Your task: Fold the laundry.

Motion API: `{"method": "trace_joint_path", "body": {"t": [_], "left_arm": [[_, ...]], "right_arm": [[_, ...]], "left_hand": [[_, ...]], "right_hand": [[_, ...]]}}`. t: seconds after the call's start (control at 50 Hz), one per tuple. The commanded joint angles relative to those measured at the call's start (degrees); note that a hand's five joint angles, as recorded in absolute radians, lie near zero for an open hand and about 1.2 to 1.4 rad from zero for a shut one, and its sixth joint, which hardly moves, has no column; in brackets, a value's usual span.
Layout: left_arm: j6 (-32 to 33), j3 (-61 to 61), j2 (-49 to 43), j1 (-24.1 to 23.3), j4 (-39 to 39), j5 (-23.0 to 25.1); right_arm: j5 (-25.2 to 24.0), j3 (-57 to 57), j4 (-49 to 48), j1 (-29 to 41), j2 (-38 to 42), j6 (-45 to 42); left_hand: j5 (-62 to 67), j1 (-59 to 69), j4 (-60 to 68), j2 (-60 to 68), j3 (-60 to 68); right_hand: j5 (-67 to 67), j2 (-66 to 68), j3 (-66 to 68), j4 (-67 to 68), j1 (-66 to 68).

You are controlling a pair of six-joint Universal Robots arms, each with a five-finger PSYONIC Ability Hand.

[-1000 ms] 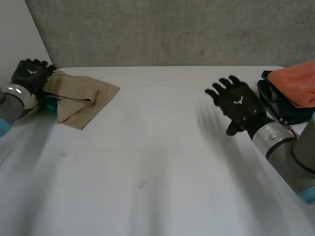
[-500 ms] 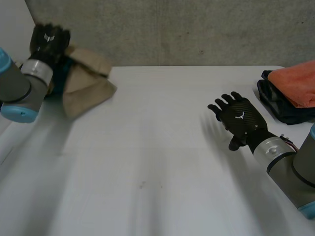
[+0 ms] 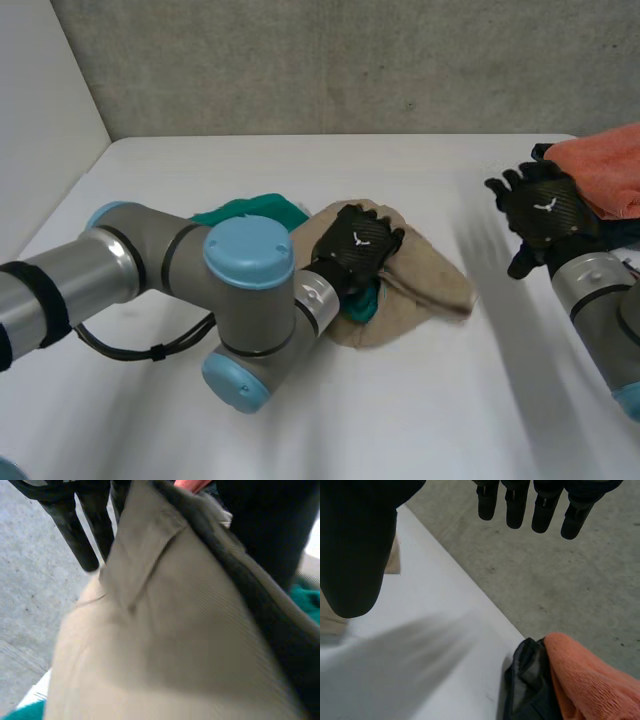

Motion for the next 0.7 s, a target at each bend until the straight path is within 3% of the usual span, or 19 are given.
{"method": "trace_joint_path", "body": {"t": [0.02,0.16,0.26,0.36,0.54,0.58,0.6,0.62,0.7], "left_arm": [[0.1,-5.1,11.4,0.2,-2.0,-1.3],[-0.5,-14.8,24.9,4.4,-2.4,-1.4],[-3.8,-22.2,31.7,8.5,-2.3,-1.2],[-8.0,-29.1,36.7,13.0,-2.1,-0.8],[-9.3,-36.7,40.2,18.2,-1.4,-0.3],[-9.3,-37.4,40.2,18.9,-1.1,-0.3],[-9.3,-37.9,40.2,19.6,-0.9,-0.3],[-9.3,-37.9,40.2,19.9,-0.8,-0.3],[-9.2,-37.7,40.1,21.1,-0.2,-0.2]], "right_arm": [[-0.3,-0.6,2.9,-0.4,-2.7,3.8],[-1.5,-7.1,18.1,1.9,-3.9,10.7],[-6.1,-14.8,27.1,6.9,-2.5,15.3],[-9.0,-23.7,29.4,10.1,7.8,15.8],[-8.0,-34.1,29.0,16.2,21.7,13.8],[-7.4,-35.0,29.1,16.5,22.7,12.7],[-7.0,-35.5,28.7,16.7,22.7,12.1],[-6.7,-35.6,28.4,16.7,22.6,12.1],[-4.0,-33.2,24.5,16.2,18.3,11.5]], "left_hand": [[-9.4,-5.5,-9.2,-10.9,-11.9],[-9.9,-6.1,-9.7,-11.4,-12.4],[-9.9,-6.1,-9.7,-11.4,-12.4],[-9.7,-5.9,-9.6,-11.2,-12.2],[-9.9,-6.1,-9.7,-11.4,-12.4],[-9.9,-6.1,-9.7,-11.4,-12.4],[-9.9,-6.1,-9.7,-11.4,-12.4],[-9.9,-6.1,-9.7,-11.4,-12.4],[-9.7,-5.9,-9.6,-11.2,-12.2]], "right_hand": [[-2.8,-1.9,-2.0,-2.3,-3.0],[-2.8,-1.9,-2.0,-2.3,-3.0],[-2.8,-1.9,-2.0,-2.3,-3.0],[-2.8,-1.9,-2.0,-2.3,-3.0],[-2.8,-1.9,-2.0,-2.3,-3.0],[15.2,16.1,15.9,15.6,14.9],[55.9,56.8,56.7,56.4,55.7],[67.1,68.0,67.8,67.6,66.9],[67.2,68.1,68.0,67.7,67.0]]}}
